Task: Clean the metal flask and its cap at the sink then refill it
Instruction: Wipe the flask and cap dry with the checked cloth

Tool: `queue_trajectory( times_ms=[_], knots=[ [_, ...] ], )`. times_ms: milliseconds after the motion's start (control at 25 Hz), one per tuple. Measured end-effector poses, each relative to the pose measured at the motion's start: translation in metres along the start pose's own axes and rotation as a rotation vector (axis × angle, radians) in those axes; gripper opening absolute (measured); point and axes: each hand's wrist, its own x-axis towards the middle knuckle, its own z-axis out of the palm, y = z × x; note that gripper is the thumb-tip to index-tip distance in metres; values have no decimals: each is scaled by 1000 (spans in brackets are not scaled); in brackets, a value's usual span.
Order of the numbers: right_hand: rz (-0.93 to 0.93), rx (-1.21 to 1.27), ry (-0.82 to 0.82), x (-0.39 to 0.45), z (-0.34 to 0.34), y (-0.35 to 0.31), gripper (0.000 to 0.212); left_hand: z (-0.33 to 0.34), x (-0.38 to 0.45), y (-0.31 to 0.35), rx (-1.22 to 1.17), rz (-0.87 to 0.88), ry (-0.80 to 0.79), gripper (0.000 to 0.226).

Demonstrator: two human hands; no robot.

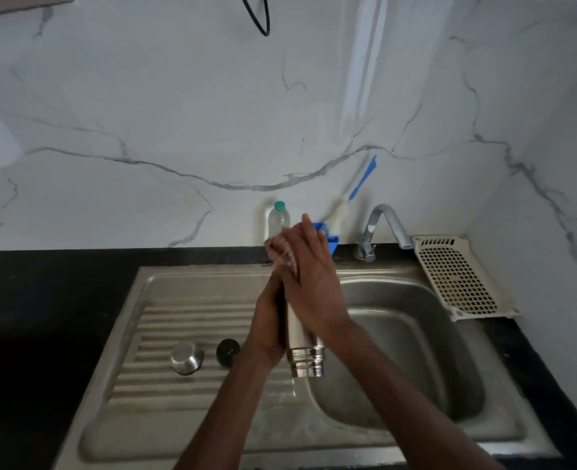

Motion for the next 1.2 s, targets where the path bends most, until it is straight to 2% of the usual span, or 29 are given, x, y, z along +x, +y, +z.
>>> queue_trajectory(
  times_ms=[80,120,160,320,480,520,600,680,720,840,920,1000,1080,1120,1200],
  knots=[
    [188,257,-69,18,-15,-1,55,7,-3,-2,28,-22,57,59],
    [209,342,-119,13,-18,-2,57,8,-2,1,27,-17,96,61],
    [169,355,-151,1,-21,-3,58,6,0,5,16,11,143,62],
    [-149,217,-229,-71,-22,4,57,-3,7,24,22,53,161,72],
    [-264,16,-126,-46,-16,6,53,-1,5,16,185,71,159,62],
    [-249,18,-71,-25,-12,5,52,4,4,11,201,78,152,57],
    [-7,222,-38,15,-15,2,54,17,1,7,163,58,144,55],
    [200,488,-95,28,-15,1,61,22,2,10,145,81,176,61],
    [229,534,-136,20,-14,0,61,22,1,17,134,106,186,63],
    [72,538,-229,-39,-15,1,55,12,3,35,89,148,232,70],
    [-91,360,-293,-75,-21,3,59,-8,10,36,152,189,284,77],
    [-223,155,-260,-72,-28,0,58,-15,10,33,279,226,252,81],
    [-293,-1,-139,-41,-25,-2,55,-5,6,24,370,207,145,64],
    [-252,-7,-77,-22,-23,-5,54,4,4,20,394,195,99,57],
    [-44,175,10,16,-23,-5,51,14,1,14,318,127,61,55]
  ],
)
